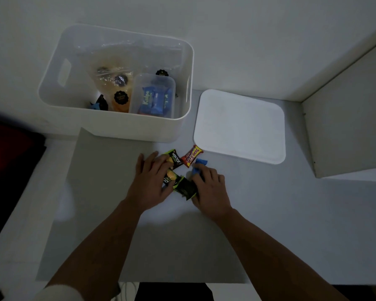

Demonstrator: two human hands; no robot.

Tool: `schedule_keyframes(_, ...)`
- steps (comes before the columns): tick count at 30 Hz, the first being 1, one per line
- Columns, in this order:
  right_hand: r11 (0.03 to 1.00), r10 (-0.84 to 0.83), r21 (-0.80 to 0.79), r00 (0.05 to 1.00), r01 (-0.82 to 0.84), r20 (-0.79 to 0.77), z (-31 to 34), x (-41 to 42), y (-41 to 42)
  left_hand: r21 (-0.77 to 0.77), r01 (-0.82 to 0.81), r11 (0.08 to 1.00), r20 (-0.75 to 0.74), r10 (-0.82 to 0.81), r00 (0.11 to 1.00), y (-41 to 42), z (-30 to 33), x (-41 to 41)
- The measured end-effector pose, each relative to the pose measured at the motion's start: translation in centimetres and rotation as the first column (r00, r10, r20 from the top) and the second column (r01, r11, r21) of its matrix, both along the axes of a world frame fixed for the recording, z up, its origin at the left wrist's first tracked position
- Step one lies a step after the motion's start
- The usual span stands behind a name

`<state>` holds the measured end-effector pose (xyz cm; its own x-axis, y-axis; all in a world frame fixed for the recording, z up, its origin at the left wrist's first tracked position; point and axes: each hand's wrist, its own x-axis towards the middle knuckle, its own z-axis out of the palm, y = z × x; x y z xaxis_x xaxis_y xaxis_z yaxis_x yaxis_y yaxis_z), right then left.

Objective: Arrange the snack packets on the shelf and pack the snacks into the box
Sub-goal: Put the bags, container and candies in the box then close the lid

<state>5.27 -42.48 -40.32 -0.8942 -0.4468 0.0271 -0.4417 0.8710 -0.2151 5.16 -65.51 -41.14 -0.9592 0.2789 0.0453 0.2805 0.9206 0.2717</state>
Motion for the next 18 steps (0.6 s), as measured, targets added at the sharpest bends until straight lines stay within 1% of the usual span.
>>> schedule_keyframes(2,0.999,-0.006,-0.040,1.000,0.007,0.029,0.3,-0.3,0.2,0.007,-0.022,1.000,-0.024,0.022,0.999,0.4,0.1,0.0)
schedule_keyframes(6,0.987,-0.056,-0.142,0.994,0.069,0.096,0.8,-1.5,0.6,-0.050,-0.035,0.998,-0.031,0.033,0.999,1.1,0.4,0.1)
schedule_keyframes(9,0.993,-0.090,-0.064,0.991,0.097,0.095,0.9,-1.9,1.5,-0.052,-0.037,0.998,-0.036,0.035,0.999,1.1,0.2,0.1)
schedule_keyframes(12,0.999,-0.030,0.024,0.997,0.028,0.069,1.0,-1.2,2.6,-0.056,-0.013,0.998,-0.031,0.011,0.999,1.1,0.3,0.3)
schedule_keyframes(15,0.998,0.012,0.065,0.996,-0.018,0.090,0.6,-0.1,3.3,-0.047,0.015,0.999,-0.007,-0.015,1.000,0.9,0.4,0.5)
schedule_keyframes(17,0.997,0.009,0.070,0.998,-0.013,0.065,-0.1,0.6,3.7,-0.023,0.015,1.000,-0.016,-0.015,1.000,0.9,0.2,0.5)
schedule_keyframes(18,0.999,0.001,0.045,0.999,-0.002,0.035,-0.4,0.8,3.9,-0.011,0.012,1.000,-0.027,-0.012,1.000,0.9,0.0,0.4)
